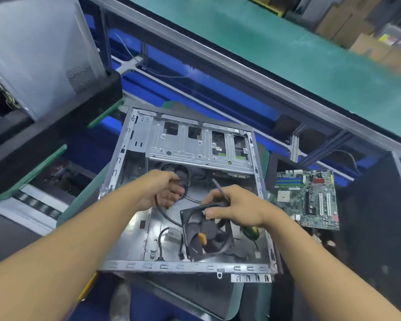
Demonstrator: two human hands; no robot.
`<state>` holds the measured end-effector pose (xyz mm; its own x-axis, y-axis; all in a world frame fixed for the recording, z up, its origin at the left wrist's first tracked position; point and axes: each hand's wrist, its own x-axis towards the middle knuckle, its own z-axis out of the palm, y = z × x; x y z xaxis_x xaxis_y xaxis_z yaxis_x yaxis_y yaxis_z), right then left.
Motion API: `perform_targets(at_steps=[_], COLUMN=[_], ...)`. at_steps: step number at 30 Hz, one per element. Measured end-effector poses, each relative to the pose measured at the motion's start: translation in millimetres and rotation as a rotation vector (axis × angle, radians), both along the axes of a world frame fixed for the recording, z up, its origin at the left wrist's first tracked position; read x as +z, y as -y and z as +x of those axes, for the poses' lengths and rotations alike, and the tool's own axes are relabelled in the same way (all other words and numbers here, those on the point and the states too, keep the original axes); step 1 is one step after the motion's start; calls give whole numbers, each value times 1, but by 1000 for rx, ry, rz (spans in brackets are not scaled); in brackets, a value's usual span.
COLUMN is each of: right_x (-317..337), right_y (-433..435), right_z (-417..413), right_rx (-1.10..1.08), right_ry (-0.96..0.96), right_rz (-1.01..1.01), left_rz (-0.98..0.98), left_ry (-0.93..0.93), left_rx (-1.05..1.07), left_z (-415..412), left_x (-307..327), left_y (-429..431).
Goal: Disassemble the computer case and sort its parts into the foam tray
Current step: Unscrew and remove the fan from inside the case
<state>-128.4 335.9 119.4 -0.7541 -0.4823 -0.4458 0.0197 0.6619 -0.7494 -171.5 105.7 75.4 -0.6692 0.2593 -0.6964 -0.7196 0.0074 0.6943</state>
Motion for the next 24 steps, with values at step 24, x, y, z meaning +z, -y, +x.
perform_targets(at_steps=[24], right_x=[20], right_y=[-15], right_z=[-21], right_rx=[-583], right_ry=[228], right_rz=[-418], left_rz=[237], left_ry=[-476], left_rx=[-486], left_z=[19], left_x=[36], left_y=[10])
